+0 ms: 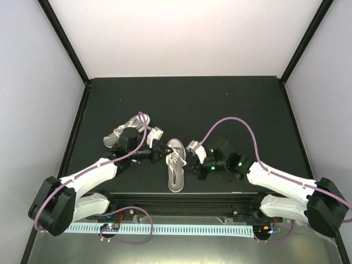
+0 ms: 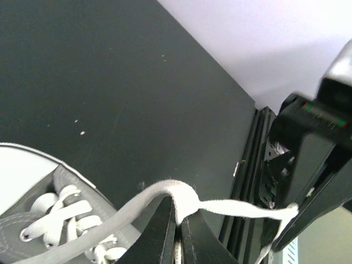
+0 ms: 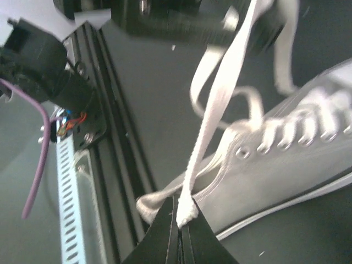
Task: Tie the shoes
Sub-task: Cross the shoelace with the shoelace.
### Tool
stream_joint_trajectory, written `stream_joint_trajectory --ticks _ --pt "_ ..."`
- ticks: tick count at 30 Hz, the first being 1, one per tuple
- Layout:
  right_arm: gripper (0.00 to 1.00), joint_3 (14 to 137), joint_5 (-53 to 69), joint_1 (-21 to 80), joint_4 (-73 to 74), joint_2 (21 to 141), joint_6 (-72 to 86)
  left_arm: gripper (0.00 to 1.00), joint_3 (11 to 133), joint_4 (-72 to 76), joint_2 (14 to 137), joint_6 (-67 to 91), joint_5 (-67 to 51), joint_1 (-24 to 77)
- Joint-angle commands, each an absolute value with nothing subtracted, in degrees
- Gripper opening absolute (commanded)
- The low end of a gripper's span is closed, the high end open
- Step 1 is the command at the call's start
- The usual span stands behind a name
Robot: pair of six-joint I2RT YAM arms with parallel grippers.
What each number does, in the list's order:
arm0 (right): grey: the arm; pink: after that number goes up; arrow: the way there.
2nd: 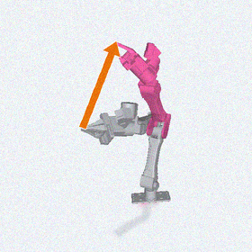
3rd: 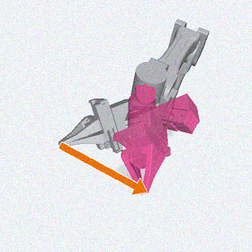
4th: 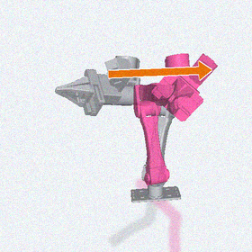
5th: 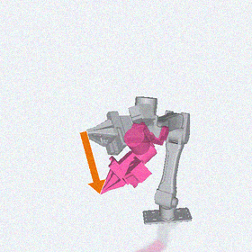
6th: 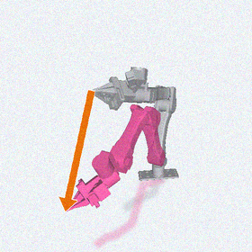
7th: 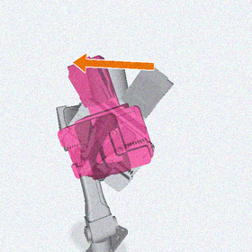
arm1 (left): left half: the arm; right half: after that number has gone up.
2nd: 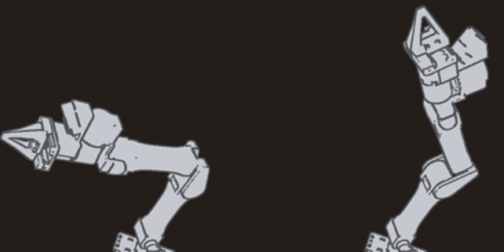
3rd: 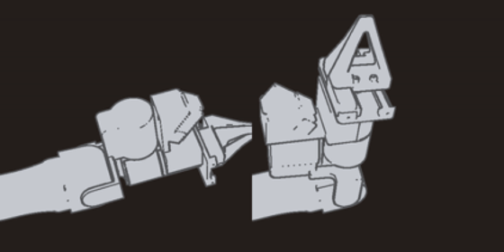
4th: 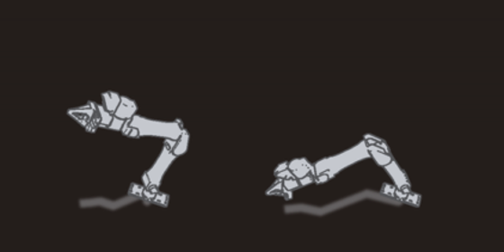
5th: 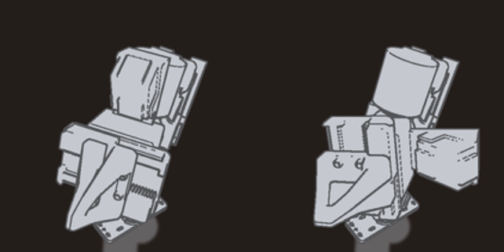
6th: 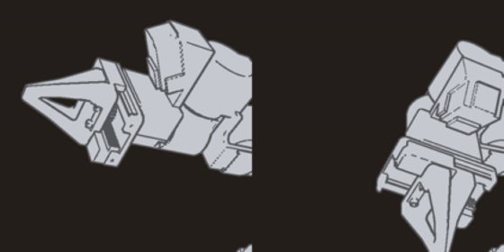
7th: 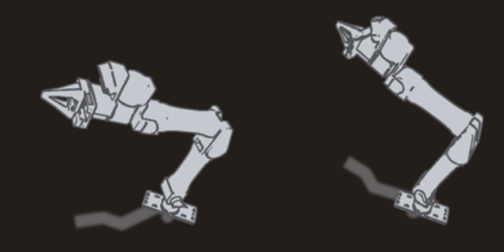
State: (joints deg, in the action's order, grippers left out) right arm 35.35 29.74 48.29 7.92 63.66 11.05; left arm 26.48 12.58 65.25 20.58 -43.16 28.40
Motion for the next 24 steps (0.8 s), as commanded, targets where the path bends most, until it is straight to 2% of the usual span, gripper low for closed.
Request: stream_joint_trajectory --ticks 1,7,12,24 --pt "0.02 30.8 23.4 52.7 2.6 61.5 19.8 0.02 26.1 17.0 63.1 17.5 -46.6 29.1" --pt "0.02 24.4 10.7 54.0 -15.2 60.6 26.4 0.02 24.8 16.4 62.3 17.4 -47.5 29.5" --pt "0.02 25.1 10.5 54.0 -25.0 65.6 28.0 0.02 24.7 15.7 62.1 17.4 -47.4 29.9" --pt "0.02 26.0 8.5 56.7 -37.5 75.5 30.6 0.02 24.8 15.2 61.8 20.0 -45.0 30.1"
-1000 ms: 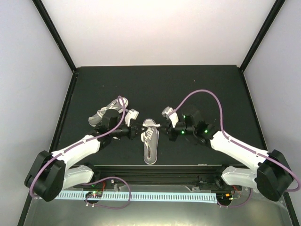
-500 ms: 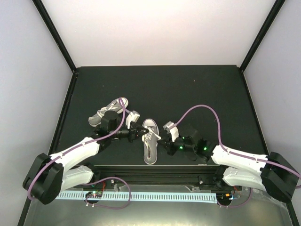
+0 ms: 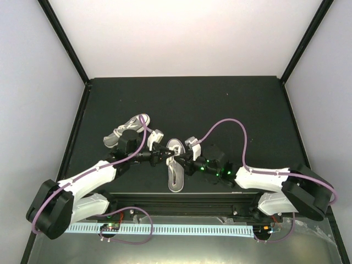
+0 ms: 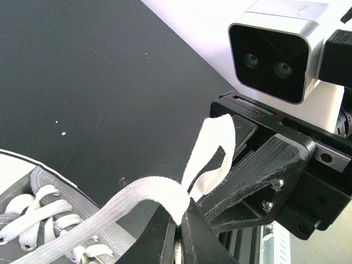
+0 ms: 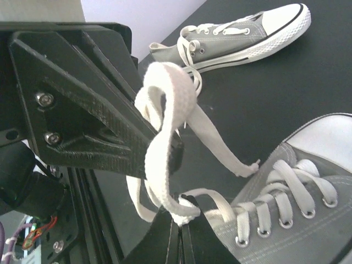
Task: Tie the shoes
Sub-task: Cross the shoelace with the shoelace.
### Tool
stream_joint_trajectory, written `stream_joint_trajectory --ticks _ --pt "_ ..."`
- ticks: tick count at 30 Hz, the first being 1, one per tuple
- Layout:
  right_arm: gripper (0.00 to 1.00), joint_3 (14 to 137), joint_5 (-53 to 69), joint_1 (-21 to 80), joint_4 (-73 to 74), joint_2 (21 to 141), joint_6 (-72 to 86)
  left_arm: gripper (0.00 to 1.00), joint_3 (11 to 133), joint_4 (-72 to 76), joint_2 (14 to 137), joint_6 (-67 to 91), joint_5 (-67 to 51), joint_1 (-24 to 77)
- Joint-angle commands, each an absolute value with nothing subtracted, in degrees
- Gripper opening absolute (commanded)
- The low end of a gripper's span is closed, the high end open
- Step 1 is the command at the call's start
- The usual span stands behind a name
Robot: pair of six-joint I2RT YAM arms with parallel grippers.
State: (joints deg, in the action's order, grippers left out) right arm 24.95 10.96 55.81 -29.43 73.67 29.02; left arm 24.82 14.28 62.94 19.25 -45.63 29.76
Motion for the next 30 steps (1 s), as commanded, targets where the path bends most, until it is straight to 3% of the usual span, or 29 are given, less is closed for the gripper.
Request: stream_joint_trajectory --ticks 1,12,30 --pt "0.02 26.3 8.5 56.9 -38.0 76.1 30.8 0.01 24.9 15.2 61.8 20.1 -44.9 30.1" --pt "0.02 24.9 5.9 58.2 -40.2 78.3 32.3 0.02 24.5 12.4 60.7 22.1 -36.4 30.1" --pt "0.02 25.4 9.5 58.6 -45.2 83.6 32.0 0.02 24.6 13.6 61.2 25.0 -36.8 30.1"
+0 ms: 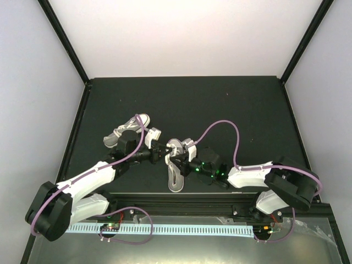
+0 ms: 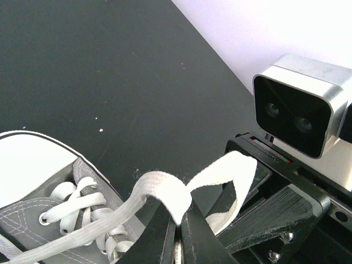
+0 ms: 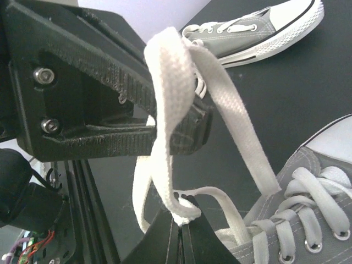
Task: Tie the shoes
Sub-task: Cross the shoelace with the shoelace.
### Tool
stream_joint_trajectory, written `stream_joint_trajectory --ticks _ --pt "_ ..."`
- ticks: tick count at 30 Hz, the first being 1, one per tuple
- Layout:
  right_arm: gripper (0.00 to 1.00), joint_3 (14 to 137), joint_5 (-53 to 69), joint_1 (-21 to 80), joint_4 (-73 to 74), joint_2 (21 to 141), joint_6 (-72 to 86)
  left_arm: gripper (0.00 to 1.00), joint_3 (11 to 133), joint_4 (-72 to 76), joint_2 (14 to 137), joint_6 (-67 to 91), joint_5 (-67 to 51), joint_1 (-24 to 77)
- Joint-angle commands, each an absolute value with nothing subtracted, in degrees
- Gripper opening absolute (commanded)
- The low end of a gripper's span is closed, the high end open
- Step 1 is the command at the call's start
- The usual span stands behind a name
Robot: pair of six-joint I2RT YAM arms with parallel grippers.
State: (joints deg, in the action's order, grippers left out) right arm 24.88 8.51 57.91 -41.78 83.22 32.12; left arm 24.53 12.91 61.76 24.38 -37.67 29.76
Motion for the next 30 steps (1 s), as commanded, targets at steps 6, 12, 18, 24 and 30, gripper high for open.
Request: stream_joint_trajectory --ticks 6,12,18,24,30 --pt "0.02 25.2 10.3 58.6 -42.8 82.4 31.5 0.02 25.0 12.4 61.5 24.0 -36.1 30.1" --pt "0.02 27.6 12.1 58.6 -38.6 83.6 29.2 0.02 25.3 13.4 62.4 24.5 -37.4 30.1" --pt "0.02 31.0 13.4 58.6 -37.2 88.2 27.4 0.02 25.8 13.2 62.3 24.4 -38.9 30.1" --pt "0.01 33.4 15.1 58.6 -36.7 91.8 26.5 0.01 26.5 12.6 63.9 24.2 -40.3 30.2" --pt "0.02 33.8 14.9 58.6 -37.2 92.0 27.1 0.21 26.8 9.8 66.3 23.2 -40.3 30.2"
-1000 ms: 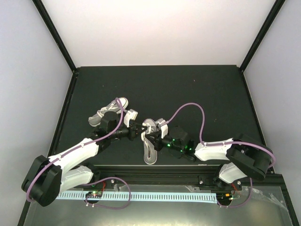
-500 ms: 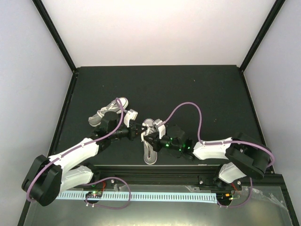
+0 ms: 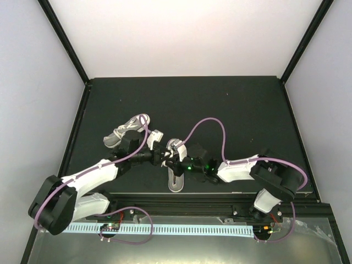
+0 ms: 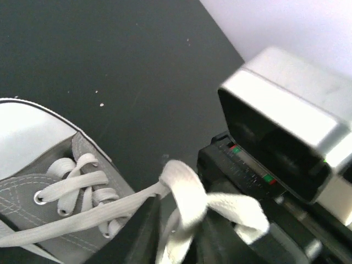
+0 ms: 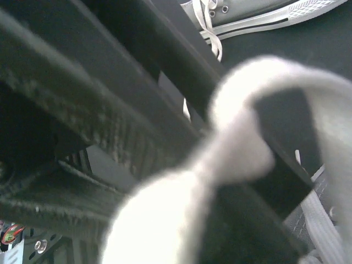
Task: Tie the shoes
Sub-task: Cross the shoelace with the shoelace.
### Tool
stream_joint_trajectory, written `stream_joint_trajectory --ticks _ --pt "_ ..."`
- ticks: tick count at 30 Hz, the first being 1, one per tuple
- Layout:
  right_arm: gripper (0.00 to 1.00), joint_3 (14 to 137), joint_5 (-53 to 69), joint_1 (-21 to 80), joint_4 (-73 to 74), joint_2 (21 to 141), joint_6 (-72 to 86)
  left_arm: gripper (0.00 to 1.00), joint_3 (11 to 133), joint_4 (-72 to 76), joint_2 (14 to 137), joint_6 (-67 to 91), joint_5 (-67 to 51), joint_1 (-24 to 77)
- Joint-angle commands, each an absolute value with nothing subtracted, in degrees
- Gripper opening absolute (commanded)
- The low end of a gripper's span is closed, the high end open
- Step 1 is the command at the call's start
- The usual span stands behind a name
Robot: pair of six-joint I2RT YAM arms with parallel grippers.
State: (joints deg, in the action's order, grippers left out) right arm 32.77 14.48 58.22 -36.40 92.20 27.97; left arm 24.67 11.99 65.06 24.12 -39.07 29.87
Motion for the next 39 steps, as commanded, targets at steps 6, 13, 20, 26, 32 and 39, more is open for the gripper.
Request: stream_joint_trajectory --ticks 6,13,20,26,32,39 --pt "0.01 34.0 14.6 58.6 -37.3 92.1 27.6 0.53 27.0 4.6 64.1 22.9 -40.0 30.1" --pt "0.02 34.2 13.9 58.5 -37.3 92.1 27.8 0.84 27.0 -5.7 56.0 20.1 -33.7 29.8" --pt "0.02 34.1 13.4 58.5 -37.0 91.5 27.8 0.97 25.3 -9.8 52.8 19.5 -32.9 29.2" --pt "0.02 33.9 13.1 58.4 -36.7 91.3 27.9 0.99 23.3 -9.8 47.6 19.4 -34.3 28.8" --pt "0.01 33.8 12.7 58.4 -36.6 91.4 27.9 0.98 23.2 -10.8 44.3 20.8 -35.3 28.4" --pt "0.02 33.8 12.7 58.3 -36.7 91.3 28.2 0.90 20.5 -8.9 40.5 23.3 -30.5 28.3"
